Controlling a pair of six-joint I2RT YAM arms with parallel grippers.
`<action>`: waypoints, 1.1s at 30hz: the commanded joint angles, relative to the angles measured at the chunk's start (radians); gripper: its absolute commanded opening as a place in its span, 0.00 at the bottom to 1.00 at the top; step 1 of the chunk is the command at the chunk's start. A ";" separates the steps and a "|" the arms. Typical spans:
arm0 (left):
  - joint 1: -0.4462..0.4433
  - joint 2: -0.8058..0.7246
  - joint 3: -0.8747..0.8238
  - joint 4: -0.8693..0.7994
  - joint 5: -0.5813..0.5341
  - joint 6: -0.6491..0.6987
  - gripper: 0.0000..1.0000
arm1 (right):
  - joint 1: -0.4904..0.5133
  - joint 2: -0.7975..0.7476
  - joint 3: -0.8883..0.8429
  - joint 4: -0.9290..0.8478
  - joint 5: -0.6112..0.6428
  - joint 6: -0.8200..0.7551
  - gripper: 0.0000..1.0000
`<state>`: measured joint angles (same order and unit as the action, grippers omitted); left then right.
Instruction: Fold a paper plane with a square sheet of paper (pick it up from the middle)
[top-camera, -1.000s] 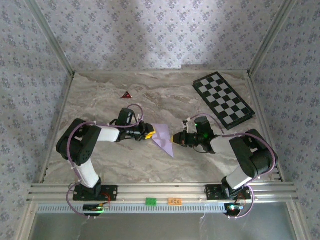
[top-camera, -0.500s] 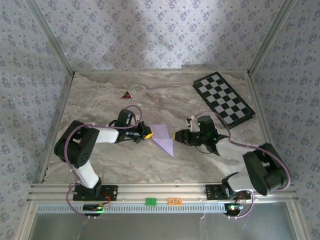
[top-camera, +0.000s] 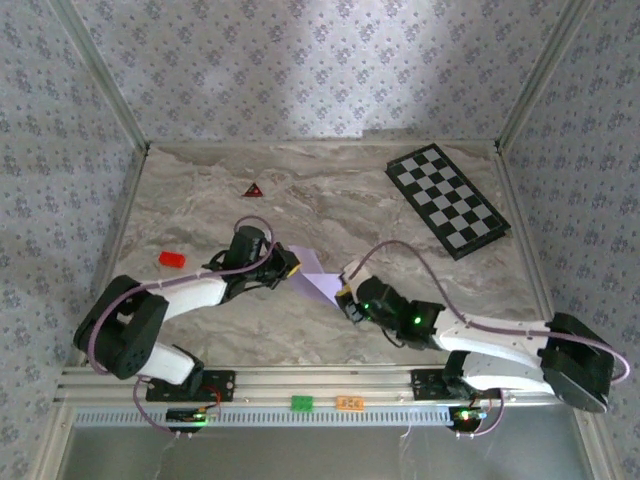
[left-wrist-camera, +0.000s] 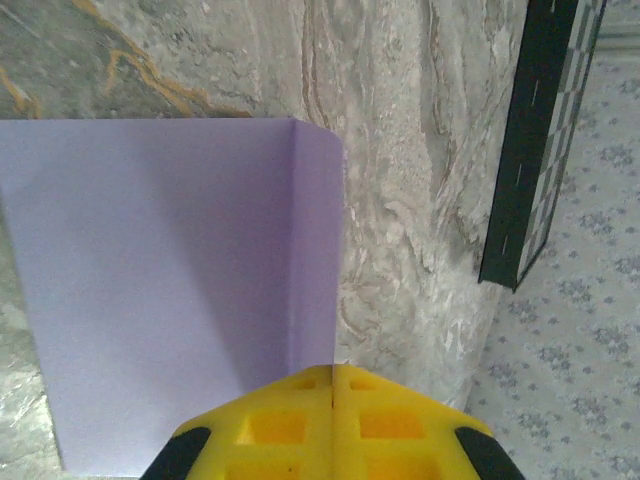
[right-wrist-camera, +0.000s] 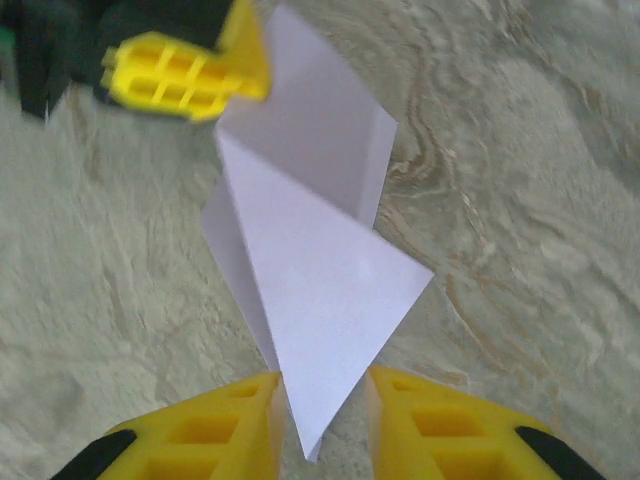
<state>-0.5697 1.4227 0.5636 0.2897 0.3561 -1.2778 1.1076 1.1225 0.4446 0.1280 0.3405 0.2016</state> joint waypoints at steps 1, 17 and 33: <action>-0.005 -0.031 -0.004 -0.044 -0.050 -0.020 0.03 | 0.082 0.086 0.014 0.111 0.251 -0.207 0.28; -0.011 -0.024 0.012 -0.044 -0.037 -0.013 0.04 | 0.114 0.440 0.174 0.134 0.276 -0.183 0.33; -0.014 -0.006 0.037 -0.070 -0.004 0.007 0.04 | 0.059 0.510 0.165 0.186 0.224 -0.168 0.18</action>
<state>-0.5766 1.4090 0.5644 0.2417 0.3283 -1.2915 1.1721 1.6138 0.5991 0.2977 0.5751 0.0170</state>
